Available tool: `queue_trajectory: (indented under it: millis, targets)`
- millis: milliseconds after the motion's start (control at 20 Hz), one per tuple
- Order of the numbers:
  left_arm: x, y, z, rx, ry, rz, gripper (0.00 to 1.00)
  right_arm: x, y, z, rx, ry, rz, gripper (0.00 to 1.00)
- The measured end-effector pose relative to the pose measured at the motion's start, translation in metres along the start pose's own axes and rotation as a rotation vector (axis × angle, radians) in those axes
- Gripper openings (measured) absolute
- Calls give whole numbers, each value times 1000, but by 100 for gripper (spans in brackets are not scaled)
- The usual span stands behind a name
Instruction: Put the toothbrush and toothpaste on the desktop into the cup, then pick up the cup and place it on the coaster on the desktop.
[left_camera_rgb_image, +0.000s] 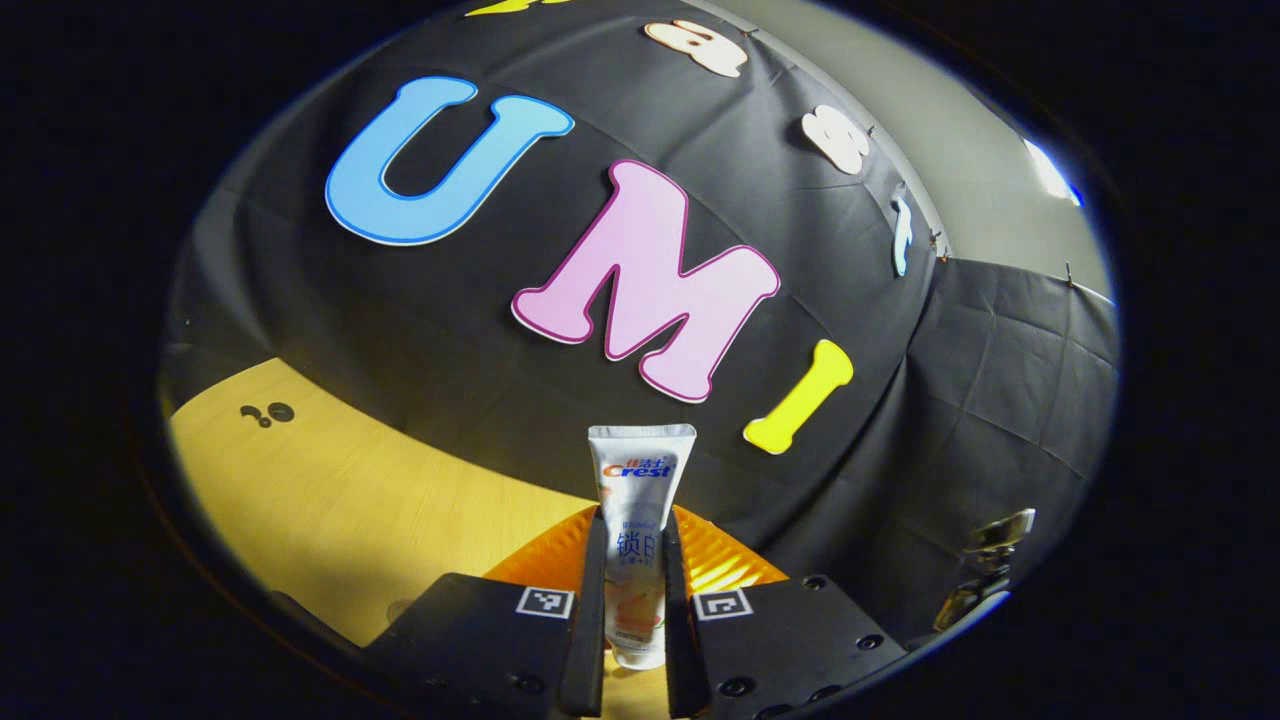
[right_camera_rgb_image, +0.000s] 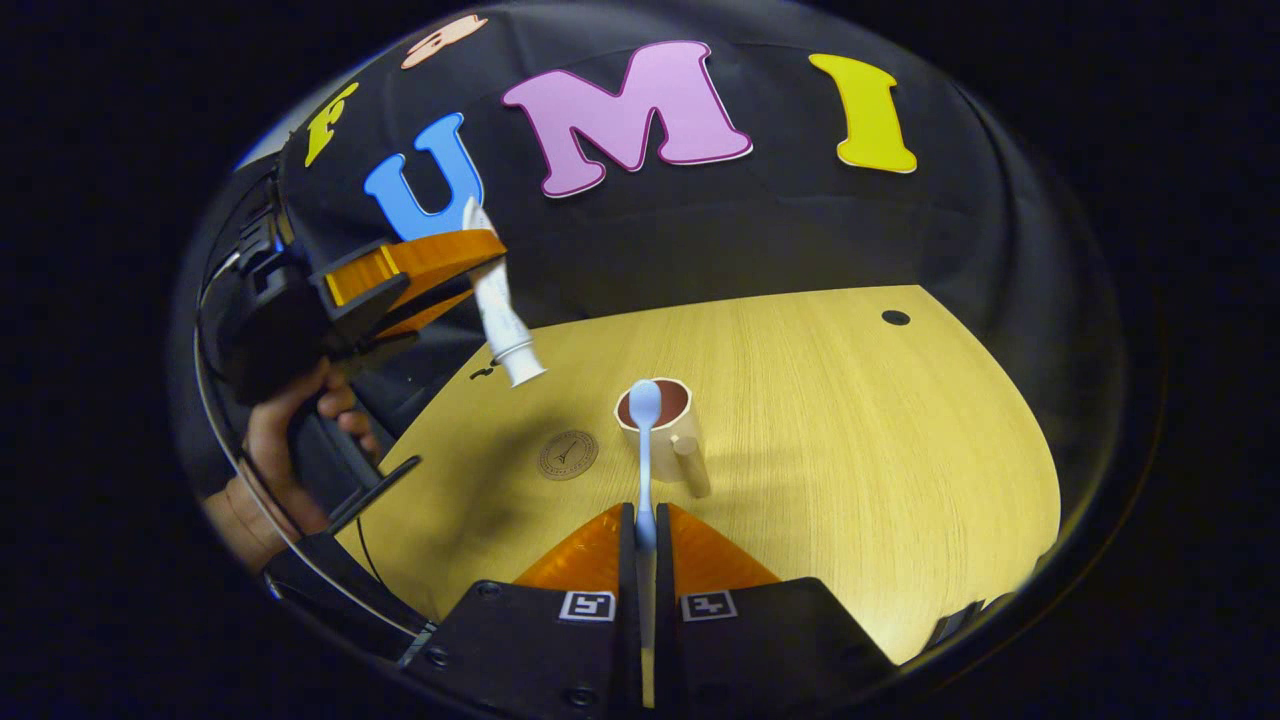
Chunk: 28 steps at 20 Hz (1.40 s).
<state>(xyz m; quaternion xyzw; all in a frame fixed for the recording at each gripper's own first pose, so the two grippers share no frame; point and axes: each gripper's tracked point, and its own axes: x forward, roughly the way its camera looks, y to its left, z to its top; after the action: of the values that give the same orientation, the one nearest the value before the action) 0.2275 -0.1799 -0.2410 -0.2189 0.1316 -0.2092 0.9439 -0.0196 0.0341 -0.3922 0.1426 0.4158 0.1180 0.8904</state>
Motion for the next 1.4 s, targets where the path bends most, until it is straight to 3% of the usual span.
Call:
queue_trajectory:
  millis: [200,400,750,950,1050,1100,1150,1200,1250,1300,1350,1400]
  targets:
    - [46,8,-30,36,-8,10,29,-18,-20,6,9,-21,-12,9]
    - [76,26,-78,73,64,40,29,-27,-40,9,33,-26,-33,9]
    - [80,41,-133,50,178,78,31,-24,-52,14,55,-19,-14,9]
    - [80,44,-142,47,185,70,34,-25,-52,15,52,-17,-7,9]
    - [80,42,-148,33,199,63,38,-24,-55,11,54,-14,-17,9]
    - [82,45,-155,39,214,73,51,-24,-55,11,59,-12,-18,9]
    - [81,45,-162,44,236,81,53,-25,-55,10,63,-14,-21,9]
    - [80,43,-167,40,246,80,46,-24,-56,11,66,-17,-22,9]
    - [80,40,-167,29,247,72,47,-24,-55,11,68,-20,-22,9]
    - [77,38,-167,20,248,64,51,-25,-53,13,71,-25,-19,9]
    - [73,37,-165,17,252,61,63,-24,-52,16,80,-34,-14,9]
    - [72,37,-164,20,255,63,60,-23,-50,20,95,-44,-6,9]
